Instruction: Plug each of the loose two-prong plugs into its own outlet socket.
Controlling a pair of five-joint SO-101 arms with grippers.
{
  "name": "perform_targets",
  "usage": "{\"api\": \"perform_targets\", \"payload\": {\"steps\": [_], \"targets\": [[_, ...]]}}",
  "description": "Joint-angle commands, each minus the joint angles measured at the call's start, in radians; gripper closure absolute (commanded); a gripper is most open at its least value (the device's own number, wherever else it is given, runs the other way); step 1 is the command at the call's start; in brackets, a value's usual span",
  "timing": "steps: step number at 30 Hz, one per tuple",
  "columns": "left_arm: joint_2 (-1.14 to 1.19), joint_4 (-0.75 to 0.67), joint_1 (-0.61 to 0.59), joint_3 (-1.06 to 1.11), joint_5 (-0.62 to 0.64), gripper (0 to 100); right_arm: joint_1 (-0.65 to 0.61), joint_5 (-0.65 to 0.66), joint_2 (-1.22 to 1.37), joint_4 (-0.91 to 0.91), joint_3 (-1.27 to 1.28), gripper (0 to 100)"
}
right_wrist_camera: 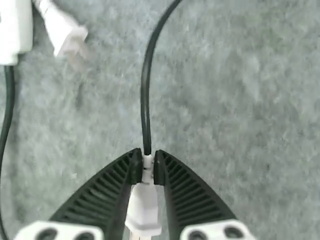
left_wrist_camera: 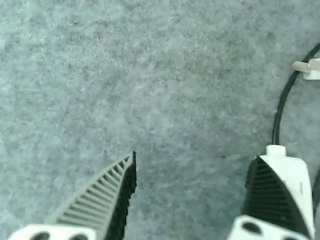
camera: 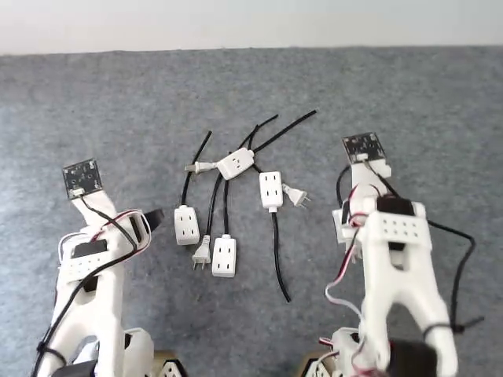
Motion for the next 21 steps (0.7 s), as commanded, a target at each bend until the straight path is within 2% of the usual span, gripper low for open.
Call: {"api": "perform_targets", "payload": {"steps": [1,7,10,14,21], "targets": [[-0.023,-0.021,-0.009,-0.005,-0.005,66,0.002,-0.011,0.117,-0.047,-0.124,99.0],[-0.021,-0.021,-0.011,-0.005,-0.005,66,0.031,0.0,0.371,-0.045,-0.298,98.6],[-0.021,-0.021,-0.011,-0.005,-0.005,66,0.059,0.043,0.447,-0.038,-0.365,93.9],[-0.021,-0.023,-0.011,-0.004,-0.005,66,0.065,0.051,0.446,-0.025,-0.385,87.2],[-0.021,-0.025,-0.009,-0.004,-0.006,66,0.031,0.052,0.285,0.068,-0.384,86.6]]}}
